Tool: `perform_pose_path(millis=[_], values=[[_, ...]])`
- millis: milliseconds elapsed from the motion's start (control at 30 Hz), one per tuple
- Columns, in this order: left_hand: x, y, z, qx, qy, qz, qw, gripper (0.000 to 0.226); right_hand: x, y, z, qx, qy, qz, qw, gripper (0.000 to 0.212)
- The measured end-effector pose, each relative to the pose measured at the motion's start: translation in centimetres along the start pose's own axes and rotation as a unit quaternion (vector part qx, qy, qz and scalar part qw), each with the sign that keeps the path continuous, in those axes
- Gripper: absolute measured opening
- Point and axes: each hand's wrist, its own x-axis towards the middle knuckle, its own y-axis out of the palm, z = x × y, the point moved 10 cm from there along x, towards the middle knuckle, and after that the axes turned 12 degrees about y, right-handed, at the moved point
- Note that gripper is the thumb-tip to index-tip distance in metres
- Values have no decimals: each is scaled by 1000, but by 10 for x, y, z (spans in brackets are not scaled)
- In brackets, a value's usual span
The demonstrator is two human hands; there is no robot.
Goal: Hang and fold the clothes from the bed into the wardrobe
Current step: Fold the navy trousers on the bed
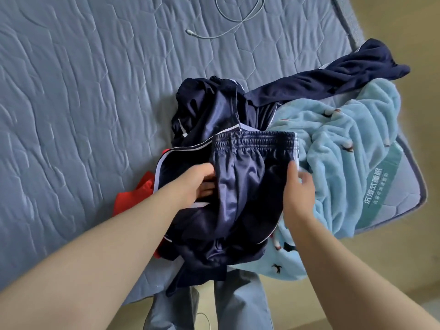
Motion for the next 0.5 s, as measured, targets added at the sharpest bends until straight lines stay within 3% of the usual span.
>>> perform_pose_path(millis=[67, 133, 200, 300, 400, 500], values=[[5, 15, -8, -102, -12, 33, 994, 28, 0, 10, 19, 11, -21, 28, 999, 24], [7, 22, -16, -96, -9, 53, 994, 40, -6, 22, 29, 31, -30, 69, 997, 9], [4, 23, -22, -86, -12, 60, 994, 36, -13, 28, 33, 50, -25, 97, 994, 16], [-11, 18, -29, -102, -16, 53, 993, 17, -26, 44, 30, 105, 23, 180, 978, 7], [-35, -3, -52, -142, 41, 8, 989, 11, -57, 57, 37, 106, 45, 241, 964, 18], [-68, -17, -86, -177, 105, 16, 979, 10, -95, 69, 55, 91, 41, 282, 954, 23]])
